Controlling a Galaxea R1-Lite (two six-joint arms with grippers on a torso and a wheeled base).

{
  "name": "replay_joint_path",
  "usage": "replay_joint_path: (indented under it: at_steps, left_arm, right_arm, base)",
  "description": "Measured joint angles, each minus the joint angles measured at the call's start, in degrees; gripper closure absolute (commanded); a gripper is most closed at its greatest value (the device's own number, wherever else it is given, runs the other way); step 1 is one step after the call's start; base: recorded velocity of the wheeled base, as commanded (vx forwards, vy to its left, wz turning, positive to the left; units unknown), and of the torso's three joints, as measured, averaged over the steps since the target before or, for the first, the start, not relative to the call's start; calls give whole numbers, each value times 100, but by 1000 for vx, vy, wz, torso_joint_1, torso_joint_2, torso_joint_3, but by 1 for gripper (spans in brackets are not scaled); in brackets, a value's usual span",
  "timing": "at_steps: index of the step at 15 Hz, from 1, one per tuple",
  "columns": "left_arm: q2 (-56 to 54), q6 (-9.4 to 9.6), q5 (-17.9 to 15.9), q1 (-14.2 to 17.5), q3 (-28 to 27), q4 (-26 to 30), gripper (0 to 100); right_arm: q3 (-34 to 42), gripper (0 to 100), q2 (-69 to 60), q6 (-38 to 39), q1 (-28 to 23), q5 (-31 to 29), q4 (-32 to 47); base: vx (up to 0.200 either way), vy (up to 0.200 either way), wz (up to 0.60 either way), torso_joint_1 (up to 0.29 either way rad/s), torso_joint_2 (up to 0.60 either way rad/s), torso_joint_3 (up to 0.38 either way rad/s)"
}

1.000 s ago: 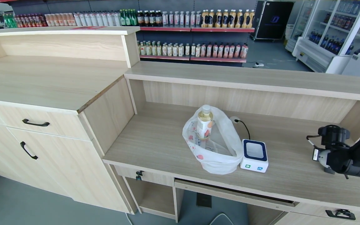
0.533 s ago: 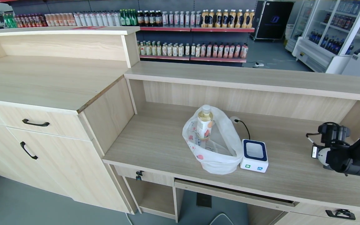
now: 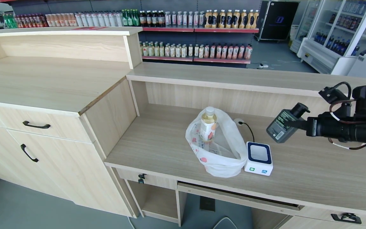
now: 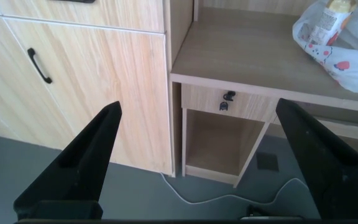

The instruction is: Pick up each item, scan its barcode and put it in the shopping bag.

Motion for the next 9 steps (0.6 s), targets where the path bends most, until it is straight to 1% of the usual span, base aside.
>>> replay_joint_path:
  at_steps: [1, 2, 4, 5, 8, 9]
  left_arm:
    - [0, 0, 0, -5, 0, 2, 0]
    - [0, 0, 0, -5, 0, 2, 0]
    - [0, -2, 0, -5, 0, 2, 0]
    - [0, 0, 0, -2, 0, 2, 0]
    - [0, 0, 0, 0, 0, 2, 0]
    - [0, 0, 0, 0, 0, 0, 0]
  right_arm:
    - [-41, 100, -384, -2, 89, 701, 605]
    - [-106, 100, -720, 9, 210, 1169, 1068]
    - [-318, 100, -1307, 172, 550, 1855, 1785]
    - [-456, 100, -1484, 293, 668, 1998, 1970]
    - [-1151, 100, -1864, 1047, 1045, 2205, 2640]
    - [-1351, 100, -1966, 1258, 1193, 2261, 2717]
  base:
    - [0, 0, 0, 0, 0, 0]
    - [0, 0, 0, 0, 0, 0]
    - [0, 0, 0, 0, 0, 0]
    - [0, 0, 0, 0, 0, 0]
    - [0, 0, 0, 0, 0, 0]
    - [0, 0, 0, 0, 0, 0]
